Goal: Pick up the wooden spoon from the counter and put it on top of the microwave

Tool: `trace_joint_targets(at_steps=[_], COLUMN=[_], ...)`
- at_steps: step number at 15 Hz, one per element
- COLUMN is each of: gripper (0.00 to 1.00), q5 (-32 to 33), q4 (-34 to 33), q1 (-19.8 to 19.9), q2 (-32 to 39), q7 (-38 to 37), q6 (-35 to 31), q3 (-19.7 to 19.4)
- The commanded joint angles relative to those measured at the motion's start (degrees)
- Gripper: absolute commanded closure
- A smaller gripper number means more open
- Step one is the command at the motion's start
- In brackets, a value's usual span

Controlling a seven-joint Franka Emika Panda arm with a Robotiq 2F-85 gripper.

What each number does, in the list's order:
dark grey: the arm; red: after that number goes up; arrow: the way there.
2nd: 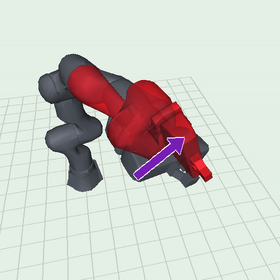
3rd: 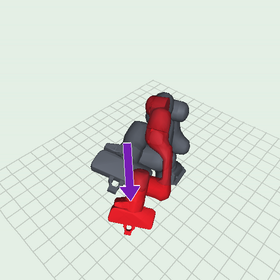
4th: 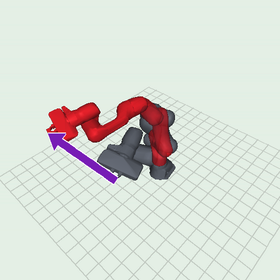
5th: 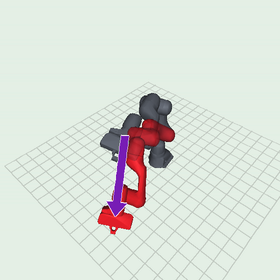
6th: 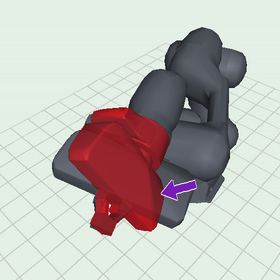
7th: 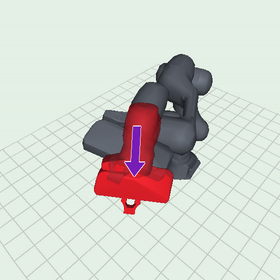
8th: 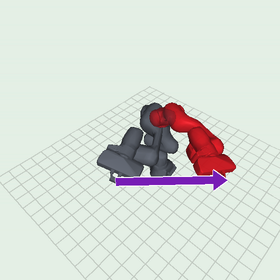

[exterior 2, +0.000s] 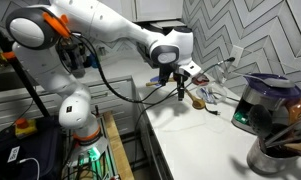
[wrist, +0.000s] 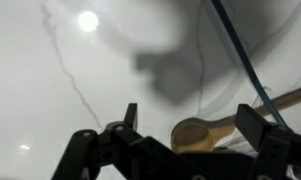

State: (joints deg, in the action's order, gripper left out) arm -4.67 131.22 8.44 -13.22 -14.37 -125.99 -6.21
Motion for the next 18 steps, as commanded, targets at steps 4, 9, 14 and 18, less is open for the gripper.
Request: trace_joint_targets(at_steps=[4, 9, 14, 18], gripper=[0.0, 0.0, 0.0, 0.01], q5=[-0.07, -0.79, -3.79, -7.48], q4=[-13.2, -16.08, -16.27, -16.99], q1=[-1.01, -4.91, -5.46, -5.18], q2=[17.19, 23.27, 24.79, 25.99], q7=[-23.42, -33.69, -34.15, -31.56], q6=[-8.78, -9.26, -8.02, -7.74], q3=[2.08, 2.27, 2.15, 2.62])
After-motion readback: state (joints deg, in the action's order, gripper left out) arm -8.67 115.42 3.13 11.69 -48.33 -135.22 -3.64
